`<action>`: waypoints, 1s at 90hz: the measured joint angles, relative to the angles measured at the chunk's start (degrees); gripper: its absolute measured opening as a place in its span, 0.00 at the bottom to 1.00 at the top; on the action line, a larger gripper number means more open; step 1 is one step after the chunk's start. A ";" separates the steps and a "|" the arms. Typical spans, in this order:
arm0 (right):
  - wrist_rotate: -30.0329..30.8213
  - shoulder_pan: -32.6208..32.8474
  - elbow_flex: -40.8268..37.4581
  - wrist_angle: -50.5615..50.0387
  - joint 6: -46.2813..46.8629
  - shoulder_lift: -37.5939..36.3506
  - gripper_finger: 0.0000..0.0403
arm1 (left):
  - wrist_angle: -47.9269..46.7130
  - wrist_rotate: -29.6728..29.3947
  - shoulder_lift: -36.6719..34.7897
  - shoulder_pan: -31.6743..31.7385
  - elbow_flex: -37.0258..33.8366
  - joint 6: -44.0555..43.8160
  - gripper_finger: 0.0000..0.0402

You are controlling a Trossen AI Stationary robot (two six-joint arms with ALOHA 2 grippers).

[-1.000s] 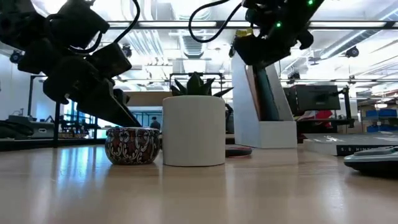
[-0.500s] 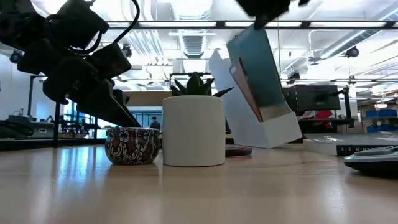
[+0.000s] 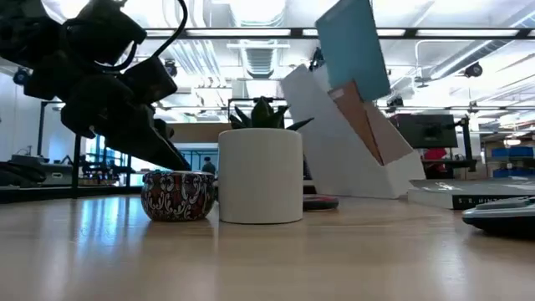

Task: Stock shelves
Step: Remove the blue book from the white file holder

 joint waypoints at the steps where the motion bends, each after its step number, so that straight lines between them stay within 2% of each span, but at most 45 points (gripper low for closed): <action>1: -0.01 0.00 -0.04 -0.32 0.41 -0.01 0.01 | -0.01 0.00 0.00 0.00 0.00 0.00 0.36; 23: -0.03 0.00 -0.22 -4.59 4.76 -0.40 0.01 | 0.00 -0.15 0.00 0.00 0.00 0.00 0.35; 34: -0.42 -1.05 -0.67 -9.64 10.94 -0.61 0.01 | -0.03 -0.17 0.00 0.00 0.00 0.00 0.36; 50: -3.47 -2.83 -4.25 -9.66 10.94 -2.64 0.01 | -0.03 -0.17 0.00 0.01 0.00 0.00 0.38; 63: -8.30 -3.98 -6.60 -9.77 10.90 -3.46 0.01 | -0.07 -0.17 0.00 -0.01 -0.05 0.00 0.39; 80: -9.30 -3.89 -5.65 -9.63 7.41 -3.91 0.01 | 0.05 -0.39 0.00 -0.01 -0.13 0.00 0.39; 90: -8.34 -3.92 -2.14 -9.70 2.68 -4.93 0.01 | 0.08 -0.42 0.00 0.01 -0.15 0.00 0.38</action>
